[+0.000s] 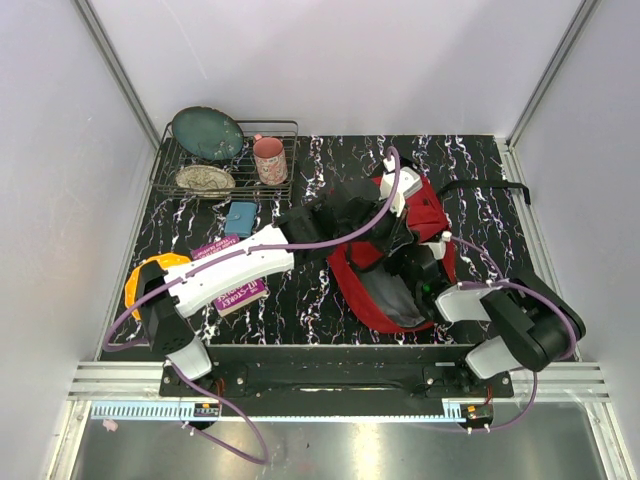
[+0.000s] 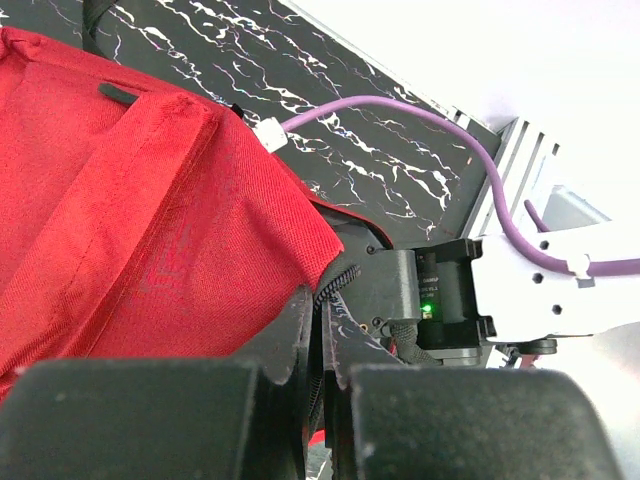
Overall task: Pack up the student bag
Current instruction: Place the book in the student bag.
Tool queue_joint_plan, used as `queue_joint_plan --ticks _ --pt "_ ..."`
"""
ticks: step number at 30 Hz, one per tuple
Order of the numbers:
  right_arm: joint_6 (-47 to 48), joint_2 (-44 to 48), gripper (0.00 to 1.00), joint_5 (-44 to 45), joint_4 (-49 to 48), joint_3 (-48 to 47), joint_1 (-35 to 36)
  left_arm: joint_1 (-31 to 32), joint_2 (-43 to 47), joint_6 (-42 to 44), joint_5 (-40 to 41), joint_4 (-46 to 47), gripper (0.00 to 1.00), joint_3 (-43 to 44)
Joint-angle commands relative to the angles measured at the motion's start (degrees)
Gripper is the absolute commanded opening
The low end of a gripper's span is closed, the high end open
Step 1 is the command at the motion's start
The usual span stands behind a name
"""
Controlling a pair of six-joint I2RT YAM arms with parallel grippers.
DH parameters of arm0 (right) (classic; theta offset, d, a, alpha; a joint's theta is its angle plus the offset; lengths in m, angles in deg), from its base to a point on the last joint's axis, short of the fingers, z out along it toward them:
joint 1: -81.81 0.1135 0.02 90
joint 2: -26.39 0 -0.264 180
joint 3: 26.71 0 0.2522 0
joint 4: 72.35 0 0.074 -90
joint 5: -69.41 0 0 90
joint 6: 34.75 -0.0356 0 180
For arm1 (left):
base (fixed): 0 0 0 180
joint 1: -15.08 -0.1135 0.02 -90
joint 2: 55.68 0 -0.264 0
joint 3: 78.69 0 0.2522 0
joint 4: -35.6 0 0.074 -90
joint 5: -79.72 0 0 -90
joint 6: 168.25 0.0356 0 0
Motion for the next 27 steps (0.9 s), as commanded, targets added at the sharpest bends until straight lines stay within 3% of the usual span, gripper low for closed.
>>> queue_joint_plan --ticks 1,8,11,16,22,27 --pt "7.62 5.15 0.01 -3.66 3.61 -3.67 -0.12 -0.3 4.94 -0.7 -0.95 5.26 0.0 0.06" --pt "5.18 -0.63 0.25 3.37 4.97 -7.36 -0.04 -0.31 4.76 -0.44 -5.25 6.58 0.0 0.42" --pt "2.8 -5.46 0.27 4.61 2.52 -9.03 -0.21 -0.31 5.29 -0.7 -4.38 6.93 0.0 -0.81" --pt "-1.6 -9.34 0.47 7.93 0.57 -7.98 -0.3 -0.39 6.51 -0.79 -1.92 5.96 0.0 -1.87" --pt "-1.95 -7.06 0.69 6.98 0.84 -2.37 -0.83 -1.8 8.36 -2.46 -0.07 7.28 0.0 -6.26" --pt "-0.81 -0.22 0.73 3.39 0.48 1.95 -0.83 -2.85 8.98 -2.82 -0.6 8.16 0.0 -7.41"
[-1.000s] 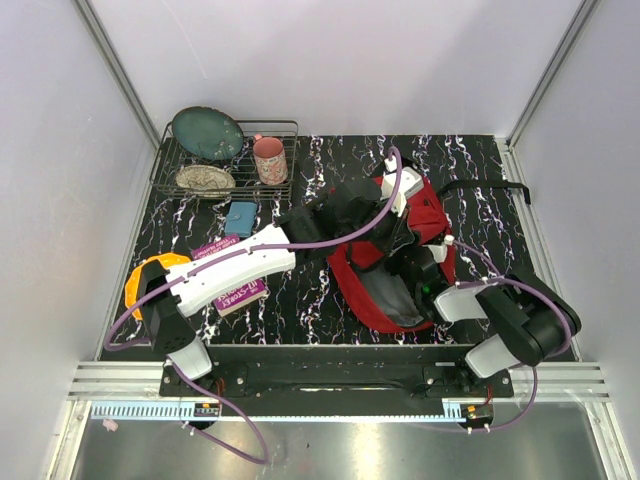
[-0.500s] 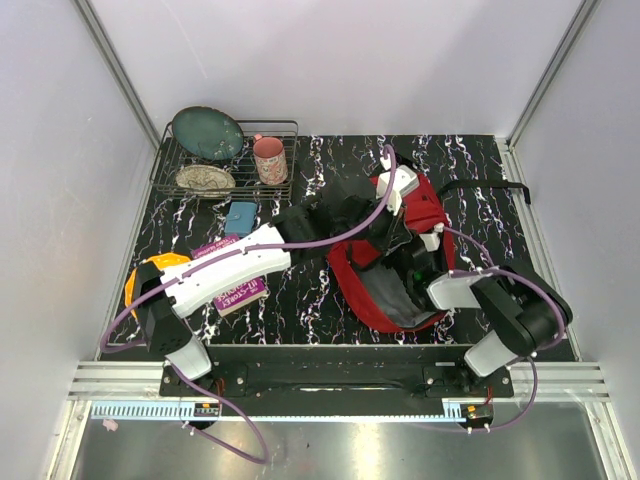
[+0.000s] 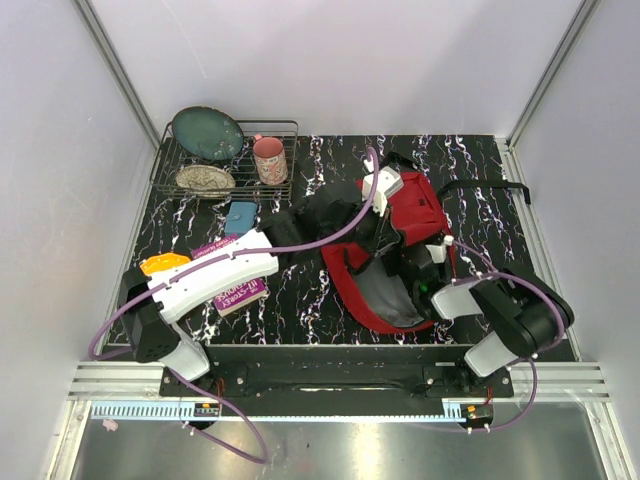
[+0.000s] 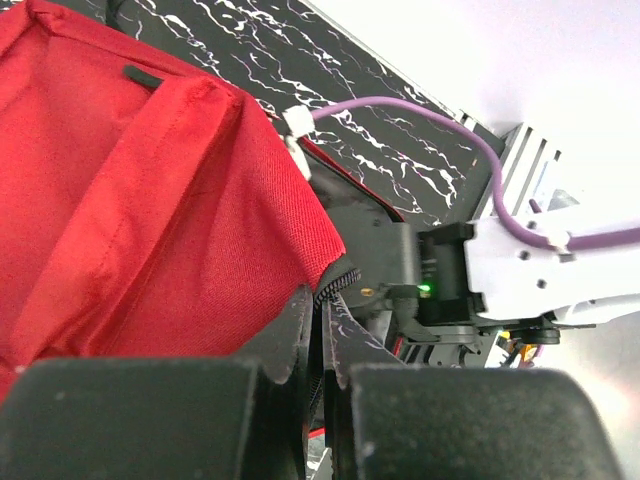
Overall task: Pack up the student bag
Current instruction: Place the book in the student bag.
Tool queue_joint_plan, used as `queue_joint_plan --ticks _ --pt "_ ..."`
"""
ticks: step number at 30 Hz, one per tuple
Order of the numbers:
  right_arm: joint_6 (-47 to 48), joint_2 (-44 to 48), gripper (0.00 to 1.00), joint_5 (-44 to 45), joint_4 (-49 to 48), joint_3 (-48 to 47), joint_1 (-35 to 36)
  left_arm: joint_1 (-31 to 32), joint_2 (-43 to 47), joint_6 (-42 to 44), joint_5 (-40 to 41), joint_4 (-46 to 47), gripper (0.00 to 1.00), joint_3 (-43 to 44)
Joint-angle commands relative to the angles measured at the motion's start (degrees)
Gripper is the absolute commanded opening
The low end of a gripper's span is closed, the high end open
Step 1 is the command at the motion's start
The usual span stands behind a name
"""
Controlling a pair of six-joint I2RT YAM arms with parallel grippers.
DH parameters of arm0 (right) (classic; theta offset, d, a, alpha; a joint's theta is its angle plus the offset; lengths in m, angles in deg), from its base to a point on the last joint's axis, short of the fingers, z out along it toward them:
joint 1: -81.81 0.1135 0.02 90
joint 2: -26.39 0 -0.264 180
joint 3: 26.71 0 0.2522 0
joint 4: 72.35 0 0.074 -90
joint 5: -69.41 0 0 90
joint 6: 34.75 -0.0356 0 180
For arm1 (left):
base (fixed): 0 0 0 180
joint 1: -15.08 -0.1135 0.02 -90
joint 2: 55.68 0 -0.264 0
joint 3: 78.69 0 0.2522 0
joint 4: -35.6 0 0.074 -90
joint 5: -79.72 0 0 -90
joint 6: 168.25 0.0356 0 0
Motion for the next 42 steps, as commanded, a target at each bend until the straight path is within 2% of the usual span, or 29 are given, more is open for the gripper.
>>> queue_joint_plan --ticks 1,5,8,12,15,20,24,27,29,33,37,39,42 --pt "1.13 6.64 0.73 -1.23 3.69 4.29 -0.61 -0.97 3.45 -1.33 -0.27 5.32 0.0 -0.11" --pt "0.87 13.23 0.75 -3.17 14.94 3.51 -0.61 -1.15 3.36 -1.33 -0.71 5.5 0.0 -0.19" --pt "1.04 16.84 0.68 -3.7 18.73 3.77 -0.61 -1.33 3.1 -1.42 -1.06 5.67 0.0 -0.2" --pt "0.78 17.99 0.25 -1.52 18.57 4.21 -0.61 -1.33 3.01 -1.68 -1.59 6.37 0.0 -0.55" --pt "0.17 15.37 0.11 -0.36 15.41 3.68 -0.61 -1.33 2.57 -1.86 -2.03 6.29 0.0 -0.11" --pt "0.43 8.51 0.1 -1.33 14.26 -1.67 -0.61 -1.59 2.39 -2.03 -1.77 6.46 0.0 -0.28" --pt "-0.1 1.92 0.1 -1.24 6.72 -2.47 -0.61 -3.34 2.04 -2.3 -2.21 6.11 0.0 -0.63" --pt "0.17 -0.2 0.13 -2.02 5.29 -3.61 -0.7 -5.71 1.95 -2.12 -3.17 6.02 0.0 -0.98" --pt "1.04 -0.21 0.2 -3.08 3.8 -3.88 -0.61 -7.47 1.87 -1.77 -4.57 5.85 0.0 -0.72" --pt "4.64 5.3 0.27 -5.54 0.72 -0.29 -0.7 -11.6 1.96 -0.81 -6.86 3.57 0.0 1.47" --pt "11.41 12.61 0.26 -7.91 -3.68 7.17 -0.61 -11.87 2.31 -0.62 -9.57 3.3 0.0 1.39" --pt "10.89 17.27 0.24 -8.79 2.87 8.51 -0.7 -11.87 2.13 -1.76 -10.99 4.52 0.0 0.78" --pt "10.27 23.59 0.18 -8.62 17.62 7.38 -0.61 -11.87 2.31 -3.78 -12.49 6.63 0.0 -1.42"
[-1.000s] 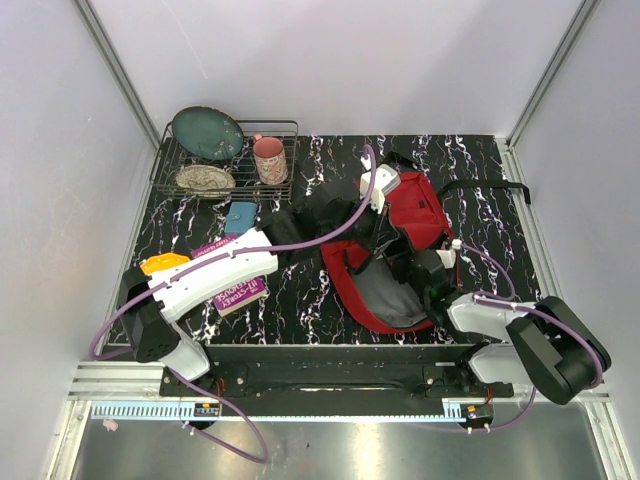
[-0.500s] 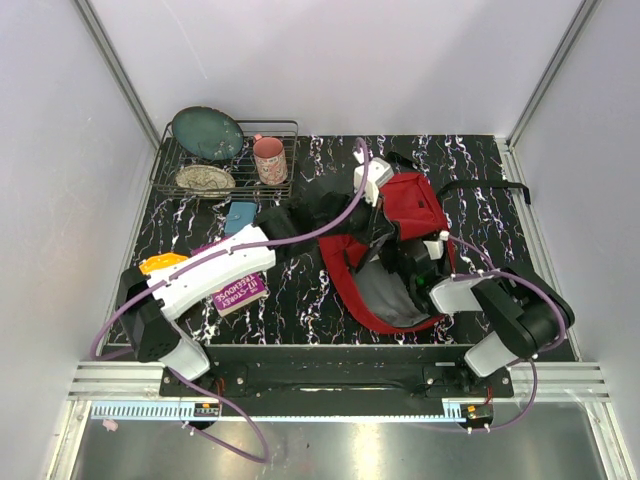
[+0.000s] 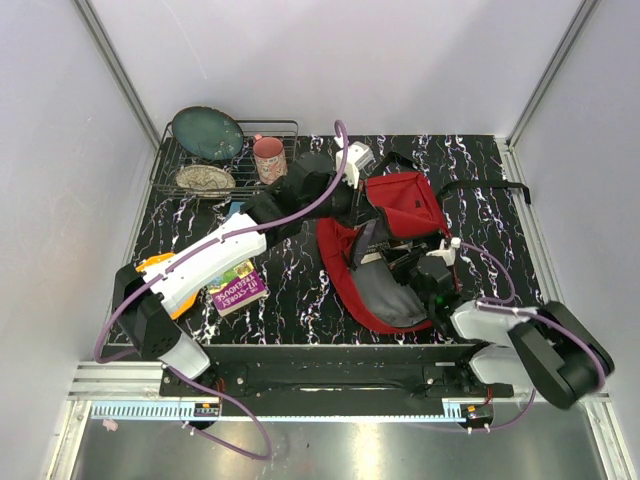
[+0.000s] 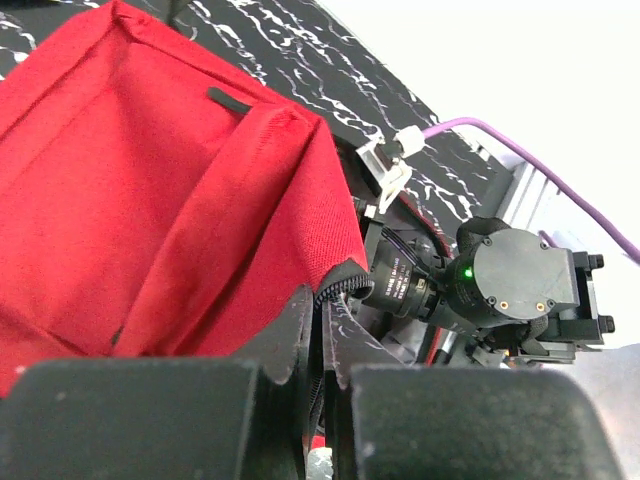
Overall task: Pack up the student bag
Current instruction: Place the book in the student bag.
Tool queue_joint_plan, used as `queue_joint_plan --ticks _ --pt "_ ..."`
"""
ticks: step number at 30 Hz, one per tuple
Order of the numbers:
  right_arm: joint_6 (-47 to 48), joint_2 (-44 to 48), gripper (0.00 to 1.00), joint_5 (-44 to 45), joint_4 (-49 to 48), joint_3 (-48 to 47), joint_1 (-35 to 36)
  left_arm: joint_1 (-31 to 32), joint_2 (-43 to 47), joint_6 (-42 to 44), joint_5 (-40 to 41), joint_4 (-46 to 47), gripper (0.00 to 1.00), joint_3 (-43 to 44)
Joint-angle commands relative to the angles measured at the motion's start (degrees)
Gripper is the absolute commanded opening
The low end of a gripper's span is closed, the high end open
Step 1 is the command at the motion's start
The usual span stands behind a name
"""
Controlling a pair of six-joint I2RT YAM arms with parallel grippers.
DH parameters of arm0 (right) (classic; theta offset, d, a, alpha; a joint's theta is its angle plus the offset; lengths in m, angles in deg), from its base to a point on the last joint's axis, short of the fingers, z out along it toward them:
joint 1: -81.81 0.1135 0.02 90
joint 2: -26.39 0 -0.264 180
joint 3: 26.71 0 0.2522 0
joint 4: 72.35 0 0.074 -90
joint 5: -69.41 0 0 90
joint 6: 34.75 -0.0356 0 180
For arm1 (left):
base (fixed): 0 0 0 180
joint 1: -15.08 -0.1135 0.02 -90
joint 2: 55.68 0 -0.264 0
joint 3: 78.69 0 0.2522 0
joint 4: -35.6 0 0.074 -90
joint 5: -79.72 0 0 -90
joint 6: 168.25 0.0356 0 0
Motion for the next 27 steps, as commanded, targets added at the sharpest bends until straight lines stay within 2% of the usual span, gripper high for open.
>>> queue_joint_plan --ticks 1,4,7,13,16,20,24,27 --pt "4.04 7.76 0.14 -0.91 12.8 -0.3 -0.28 0.06 2.11 -2.3 -4.05 6.09 0.0 -0.7" --pt "3.36 10.84 0.1 0.41 14.11 0.76 -0.19 0.06 2.02 -2.39 -4.4 6.53 0.0 -0.53" --pt "2.29 12.43 0.06 1.47 22.37 -0.47 -0.28 0.06 2.11 -2.22 -4.4 6.18 0.0 0.0" --pt "1.24 9.62 0.04 1.9 20.45 -0.47 -0.28 0.15 2.2 -2.48 -5.54 6.44 0.0 0.17" --pt "1.24 6.73 0.04 3.4 15.9 -0.65 -0.28 0.06 2.29 -2.22 -5.89 6.62 0.0 0.0" --pt "0.97 -3.79 0.05 4.37 8.43 -4.5 -0.46 -0.64 0.44 0.33 -5.54 3.56 0.0 3.06" --pt "0.63 -16.02 0.04 0.08 -2.73 -10.48 -0.46 -3.01 -1.05 1.3 -7.74 2.14 0.0 6.5" --pt "-0.25 -23.94 0.06 -4.23 -5.74 -18.9 -0.63 -4.68 -1.76 2.35 -7.48 0.39 0.0 8.34"
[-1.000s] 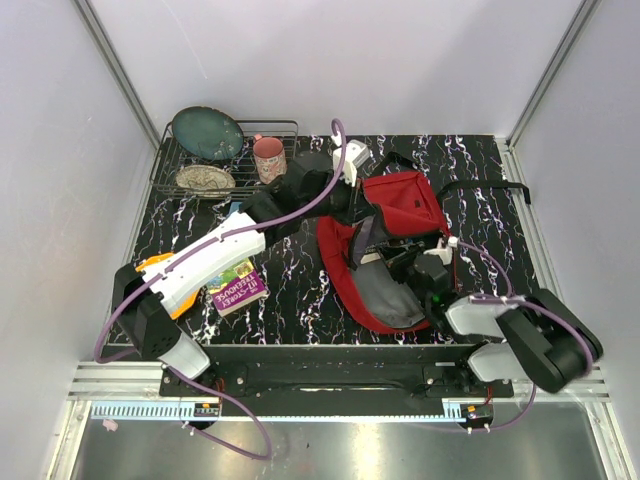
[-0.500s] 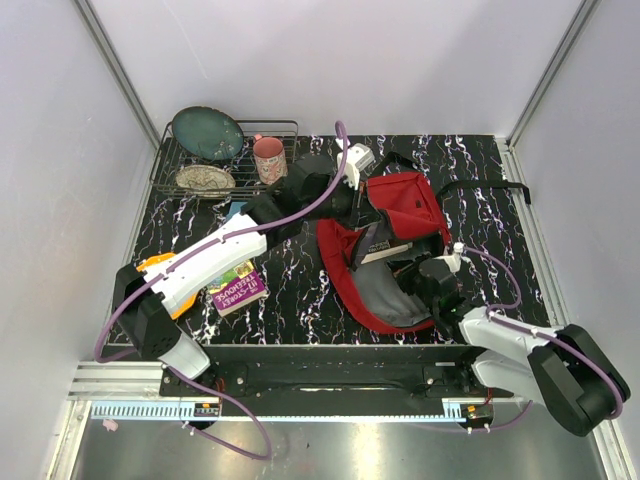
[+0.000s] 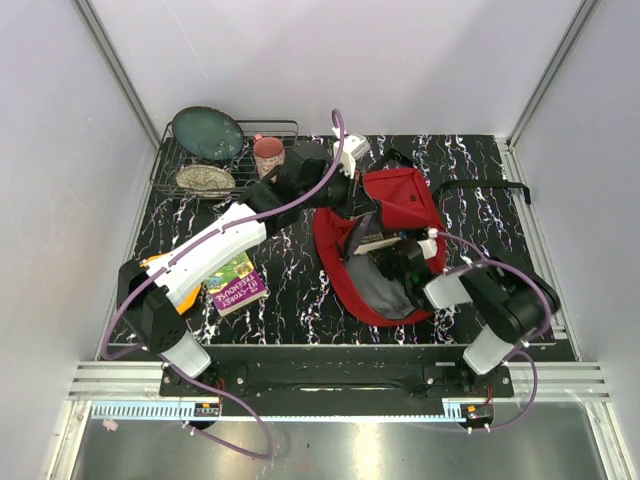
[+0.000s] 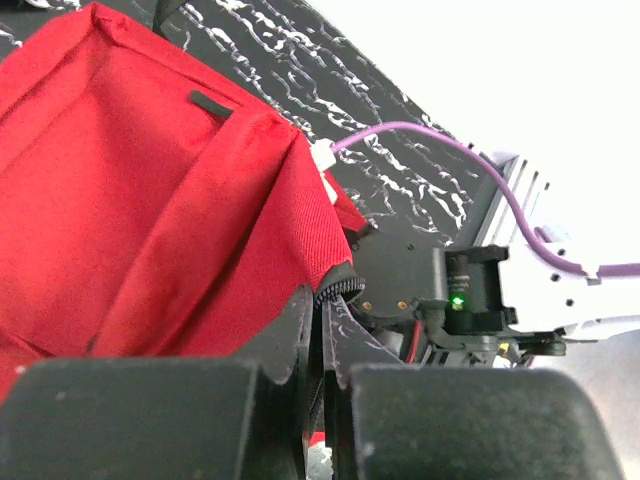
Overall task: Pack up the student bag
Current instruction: Place the book in the student bag.
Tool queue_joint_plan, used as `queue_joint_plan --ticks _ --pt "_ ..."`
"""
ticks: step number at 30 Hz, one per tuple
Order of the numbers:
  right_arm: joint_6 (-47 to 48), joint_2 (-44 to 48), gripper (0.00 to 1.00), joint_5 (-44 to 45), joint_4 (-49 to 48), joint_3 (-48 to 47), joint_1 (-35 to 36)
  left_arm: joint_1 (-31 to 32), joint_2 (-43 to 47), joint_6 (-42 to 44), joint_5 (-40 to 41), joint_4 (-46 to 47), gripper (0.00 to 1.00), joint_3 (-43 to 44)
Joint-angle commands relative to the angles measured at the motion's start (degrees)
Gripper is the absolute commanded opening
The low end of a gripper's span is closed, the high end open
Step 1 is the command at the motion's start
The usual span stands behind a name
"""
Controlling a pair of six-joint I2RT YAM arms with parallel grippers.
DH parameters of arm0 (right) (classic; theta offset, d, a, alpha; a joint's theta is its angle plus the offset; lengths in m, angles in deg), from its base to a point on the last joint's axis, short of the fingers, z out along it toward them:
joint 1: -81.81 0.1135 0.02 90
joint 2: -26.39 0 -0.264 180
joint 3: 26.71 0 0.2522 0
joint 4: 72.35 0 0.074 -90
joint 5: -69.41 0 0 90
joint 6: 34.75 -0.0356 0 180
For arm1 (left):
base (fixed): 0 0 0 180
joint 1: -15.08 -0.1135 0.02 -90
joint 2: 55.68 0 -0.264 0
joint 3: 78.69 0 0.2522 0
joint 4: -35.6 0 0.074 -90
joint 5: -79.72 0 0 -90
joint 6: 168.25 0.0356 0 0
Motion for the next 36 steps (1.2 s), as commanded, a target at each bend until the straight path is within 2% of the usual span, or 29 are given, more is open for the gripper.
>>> queue_joint_plan --ticks 1,5,8,12,16,18,19,20,22,23,25,26,27,28,29,31,32,34,35,36 --pt "-1.0 -9.0 0.06 -5.38 -13.14 -11.1 -0.5 -3.07 -0.05 2.22 -1.8 0.32 0.0 5.96" --pt "-1.7 -13.14 0.07 -5.56 -15.08 -14.28 -0.68 -5.35 -1.28 3.01 -2.58 -2.23 0.0 7.9" --pt "-0.74 -9.56 0.11 -3.72 -15.79 -10.33 -0.77 -5.88 -1.55 2.84 -5.13 -3.29 0.0 7.56" --pt "1.19 -2.26 0.32 -2.4 -15.09 -1.82 -0.85 -5.8 -0.14 -1.01 -8.21 1.44 0.0 0.19" --pt "2.78 5.91 0.42 -5.81 -9.74 2.77 -0.94 -5.1 1.09 -2.96 -10.32 4.88 0.0 -4.31" --pt "4.44 11.27 0.45 -12.39 -3.52 2.95 -0.85 -4.48 1.26 -3.75 -10.85 5.93 0.0 -6.32" --pt "4.89 13.29 0.48 -14.07 0.52 2.51 -0.85 -4.39 1.18 -3.75 -12.42 6.54 0.06 -6.86" --pt "6.11 17.92 0.5 -19.57 7.95 2.08 -0.77 -3.78 1.35 -3.75 -11.91 6.64 0.21 -7.39" --pt "7.97 23.39 0.51 -22.69 13.54 2.94 -0.33 -3.08 3.19 -3.49 -8.94 7.25 0.31 -9.93" --pt "7.79 30.03 0.52 -23.74 18.0 3.91 -0.33 -3.16 3.98 -3.58 -7.87 7.6 0.39 -12.38" --pt "7.79 37.97 0.52 -23.41 25.04 6.9 -0.15 -3.16 7.93 -4.37 -3.32 9.53 0.61 -15.46" --pt "8.05 46.19 0.54 -21.66 36.04 7.08 -0.15 -3.42 9.51 -4.72 -1.38 10.58 0.65 -18.52" --pt "9.97 50.62 0.54 -21.12 42.68 6.65 -0.06 -3.51 12.66 -5.5 0.21 11.46 0.71 -19.95" --pt "10.42 55.01 0.55 -20.68 48.49 6.29 -0.06 -3.68 14.26 -5.86 4.31 11.82 0.85 -21.26" --pt "11.3 63.85 0.55 -19.72 59.25 5.68 0.02 -4.03 15.84 -5.95 5.92 11.74 0.89 -23.19" --pt "11.57 72.77 0.56 -18.05 70.03 2.61 0.03 -4.48 20.23 -5.95 11.45 9.99 0.97 -24.87" --pt "11.31 80.99 0.56 -15.52 78.87 1.29 0.03 -4.83 21.81 -6.04 13.65 9.2 0.99 -26.36" --pt "10.08 87.81 0.59 -12.87 84.47 -2.4 0.11 -5.27 26.56 -6.82 21.55 7.01 0.99 -28.47" --pt "10.77 88.8 0.62 -13.64 83.88 -3.37 0.03 -5.53 28.23 -7.35 24.89 6.29 0.99 -31.1" --pt "14.61 86.2 0.64 -15.65 82.14 -5.29 0.03 -5.71 31.55 -9.44 31.62 5.5 0.99 -32.51"
